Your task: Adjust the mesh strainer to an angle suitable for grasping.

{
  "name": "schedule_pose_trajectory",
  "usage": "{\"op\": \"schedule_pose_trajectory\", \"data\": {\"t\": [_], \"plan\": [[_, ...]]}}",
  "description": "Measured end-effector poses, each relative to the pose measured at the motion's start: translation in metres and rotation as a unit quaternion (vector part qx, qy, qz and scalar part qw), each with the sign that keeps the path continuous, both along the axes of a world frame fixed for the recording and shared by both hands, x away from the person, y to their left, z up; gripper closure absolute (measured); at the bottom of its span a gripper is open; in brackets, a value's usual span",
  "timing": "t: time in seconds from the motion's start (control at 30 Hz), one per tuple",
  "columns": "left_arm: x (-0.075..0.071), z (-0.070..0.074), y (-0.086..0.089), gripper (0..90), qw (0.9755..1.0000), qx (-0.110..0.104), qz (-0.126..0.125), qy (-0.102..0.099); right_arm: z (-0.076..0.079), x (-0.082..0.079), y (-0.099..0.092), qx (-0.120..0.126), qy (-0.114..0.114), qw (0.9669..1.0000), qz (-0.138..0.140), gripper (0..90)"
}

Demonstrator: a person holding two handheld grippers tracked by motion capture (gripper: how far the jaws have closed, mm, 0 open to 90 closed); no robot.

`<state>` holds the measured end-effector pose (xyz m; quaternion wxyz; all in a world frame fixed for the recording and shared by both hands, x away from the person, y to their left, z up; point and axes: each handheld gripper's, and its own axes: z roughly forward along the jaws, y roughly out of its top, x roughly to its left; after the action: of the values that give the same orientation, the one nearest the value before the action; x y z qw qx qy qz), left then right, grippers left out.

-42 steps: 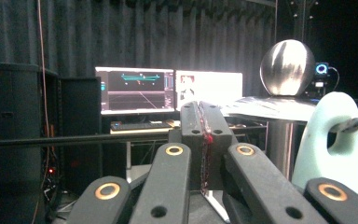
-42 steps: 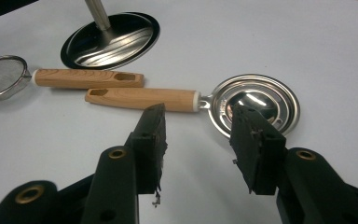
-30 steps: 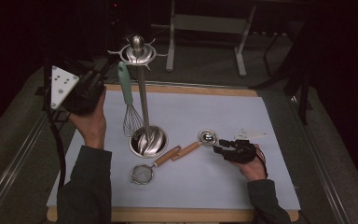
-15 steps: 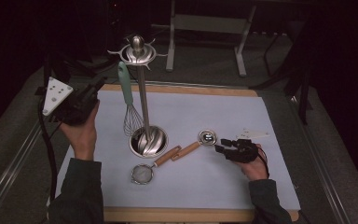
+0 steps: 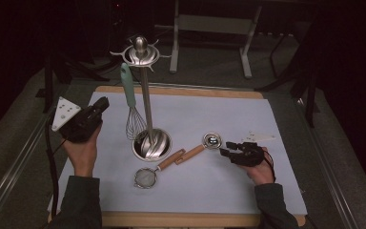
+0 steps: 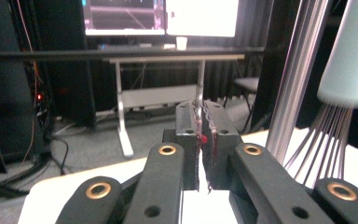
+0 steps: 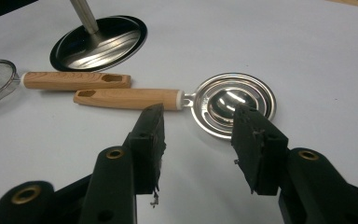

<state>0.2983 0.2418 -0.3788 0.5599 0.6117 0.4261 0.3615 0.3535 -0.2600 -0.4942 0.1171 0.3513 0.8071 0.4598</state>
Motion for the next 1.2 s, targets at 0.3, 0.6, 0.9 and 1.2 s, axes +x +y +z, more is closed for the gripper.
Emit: {"op": "schedule_pose_trajectory", "data": {"t": [0.3, 0.6, 0.9, 1.2], "plan": [[-0.004, -0.032, 0.006, 83.1, 0.9991, 0.011, -0.007, 0.042, 0.0, 0.0, 0.0, -0.001, -0.001, 1.0, -0.001, 53.6], [-0.011, -0.069, 0.01, 81.0, 0.9961, 0.014, -0.013, 0.086, 0.001, -0.001, -0.001, -0.002, -0.002, 1.0, -0.002, 53.6], [-0.018, -0.112, 0.011, 77.8, 0.9911, 0.015, -0.011, 0.132, 0.001, -0.001, -0.001, -0.003, 0.0, 1.0, -0.003, 53.5], [-0.017, -0.138, 0.007, 77.6, 0.9849, 0.028, -0.009, 0.171, 0.004, -0.002, -0.005, 0.001, -0.006, 0.9999, -0.009, 53.6]]}}
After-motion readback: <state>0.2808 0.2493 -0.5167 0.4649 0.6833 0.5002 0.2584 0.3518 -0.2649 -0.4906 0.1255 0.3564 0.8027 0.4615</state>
